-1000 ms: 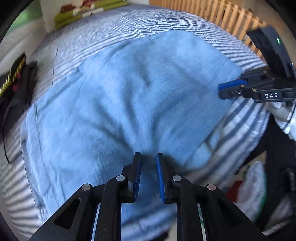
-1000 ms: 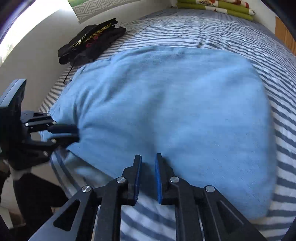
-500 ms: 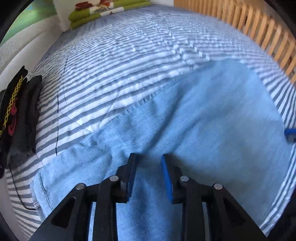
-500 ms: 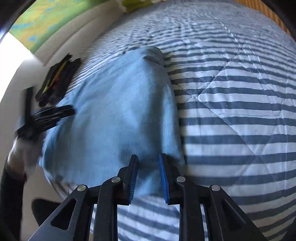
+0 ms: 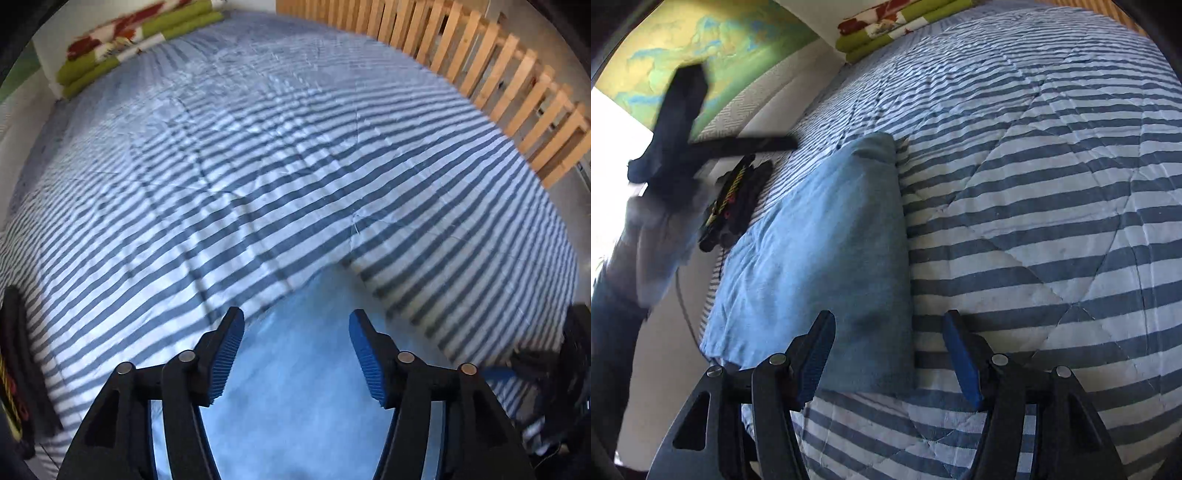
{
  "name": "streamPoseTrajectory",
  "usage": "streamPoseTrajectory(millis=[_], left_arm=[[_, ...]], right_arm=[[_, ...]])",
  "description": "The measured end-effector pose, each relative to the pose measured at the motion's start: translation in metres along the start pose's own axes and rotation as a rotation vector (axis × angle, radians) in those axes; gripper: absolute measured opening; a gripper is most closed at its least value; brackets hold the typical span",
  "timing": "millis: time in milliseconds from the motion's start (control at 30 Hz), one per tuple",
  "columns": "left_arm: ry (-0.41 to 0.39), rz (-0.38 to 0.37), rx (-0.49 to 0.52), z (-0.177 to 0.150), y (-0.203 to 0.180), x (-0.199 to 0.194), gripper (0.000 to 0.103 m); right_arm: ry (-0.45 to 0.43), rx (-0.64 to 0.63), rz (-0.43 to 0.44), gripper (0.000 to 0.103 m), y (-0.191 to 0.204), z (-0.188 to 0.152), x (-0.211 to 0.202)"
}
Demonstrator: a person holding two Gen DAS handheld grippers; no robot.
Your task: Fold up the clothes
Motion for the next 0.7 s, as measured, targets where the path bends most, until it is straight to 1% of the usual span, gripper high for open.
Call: streamPoseTrajectory(millis=[67, 100, 133, 200, 300, 367, 400, 433, 467, 500, 533, 600, 700], left_arm=[[0.056, 0.008, -0.023, 0.014, 0.0, 0.024, 0.064], [0.072, 0.0, -0.047, 0.012, 0.004, 0.033, 0.064], [0.088, -0.022, -0.078, 0.012, 0.008, 0.045, 0.064], [0.105, -0.071, -0.129, 0.014, 0.009, 0.057, 0.064], [0.128, -0.073, -0.131, 0.016, 0.003, 0.068, 0.064], [0.139, -0.089, -0.132, 0.018, -0.004, 0.075, 0.064], [0.146, -0.095, -0.12, 0.018, -0.01, 0.078, 0.054], [0.149, -0.073, -0.09, 0.018, -0.014, 0.081, 0.043], [0.153, -0.046, -0.062, 0.018, -0.017, 0.083, 0.035], [0.15, -0.034, -0.038, 0.019, -0.022, 0.083, 0.026], [0.148, -0.03, -0.027, 0.019, -0.025, 0.082, 0.022], [0.133, -0.011, -0.029, 0.02, -0.029, 0.075, 0.014], [0.101, 0.016, 0.01, 0.021, -0.038, 0.061, 0.013]], right_arm=[[0.015, -0.002, 0.031, 0.057, 0.004, -0.002, 0.003], [0.018, -0.014, 0.034, 0.057, 0.006, -0.003, 0.003], [0.023, -0.028, 0.035, 0.057, 0.01, -0.004, 0.004], [0.048, -0.056, 0.058, 0.054, 0.02, -0.008, 0.008], [0.045, -0.087, 0.035, 0.053, 0.025, -0.007, 0.011], [0.055, -0.074, 0.049, 0.051, 0.025, -0.007, 0.013], [0.06, -0.063, 0.057, 0.048, 0.025, -0.006, 0.013], [0.069, -0.049, 0.061, 0.045, 0.022, -0.006, 0.014], [0.074, -0.036, 0.062, 0.04, 0.02, -0.006, 0.015], [0.077, -0.024, 0.063, 0.034, 0.019, -0.006, 0.016], [0.078, -0.008, 0.058, 0.031, 0.017, -0.006, 0.017], [0.077, 0.002, 0.045, 0.017, 0.016, -0.008, 0.019], [0.067, 0.022, 0.077, 0.009, 0.019, -0.009, 0.015]])
Point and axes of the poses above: each gripper's, at about its wrist camera, not at the fingertips, and x roughly the way its jaws point, y to its left, z to its top, the point moved 8 cm from there along x, roughly the way its jaws point, and after that the axes turned 15 degrees about -z, right-handed, at the moved point
